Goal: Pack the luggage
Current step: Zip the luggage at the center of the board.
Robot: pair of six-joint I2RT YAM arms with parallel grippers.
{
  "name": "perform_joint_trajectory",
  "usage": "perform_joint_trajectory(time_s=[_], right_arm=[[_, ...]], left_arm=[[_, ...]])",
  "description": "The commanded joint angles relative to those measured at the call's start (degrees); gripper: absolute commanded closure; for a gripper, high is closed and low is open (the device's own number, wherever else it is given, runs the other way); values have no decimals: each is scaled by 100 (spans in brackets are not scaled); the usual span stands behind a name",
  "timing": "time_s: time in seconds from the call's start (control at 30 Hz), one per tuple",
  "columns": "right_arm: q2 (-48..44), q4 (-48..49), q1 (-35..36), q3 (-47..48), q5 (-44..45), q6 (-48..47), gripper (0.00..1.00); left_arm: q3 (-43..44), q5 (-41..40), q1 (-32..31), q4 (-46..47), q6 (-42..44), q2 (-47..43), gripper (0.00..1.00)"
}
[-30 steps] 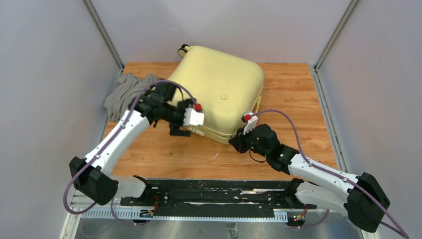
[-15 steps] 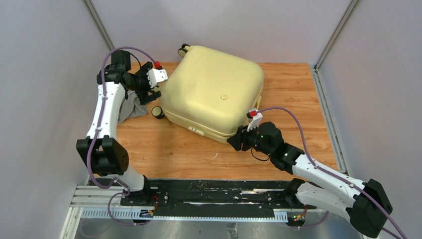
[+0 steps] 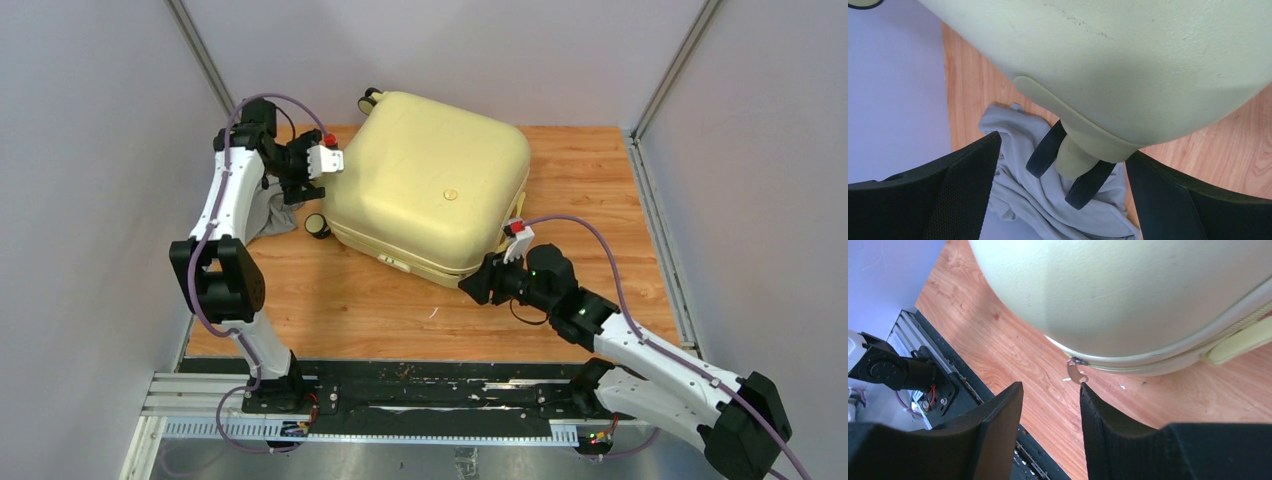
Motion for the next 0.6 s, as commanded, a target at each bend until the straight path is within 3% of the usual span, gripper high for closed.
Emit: perform_joint_trajectory(time_s=[0.0, 0.13, 0.17, 0.3, 0.47, 0.57], right_arm=[[-164, -248, -330, 2, -194, 198, 49], [-152, -292, -573, 18, -362, 291, 48], [-129, -289, -606, 25, -397, 291, 48], [-81, -357, -690, 51, -458, 152, 47], [-46, -347, -736, -39, -553, -118, 41], [65, -305, -732, -87, -495, -224, 40]], left_arm=[[-92, -117, -80, -81, 484, 227, 0], [-97, -11, -130, -85, 397, 333, 1], [-107, 72, -130, -89, 381, 326, 5], [-140, 270, -189, -90, 127, 221, 31], [-439, 323, -219, -90, -266, -86, 78], [-560, 325, -220, -90, -709, -281, 86]])
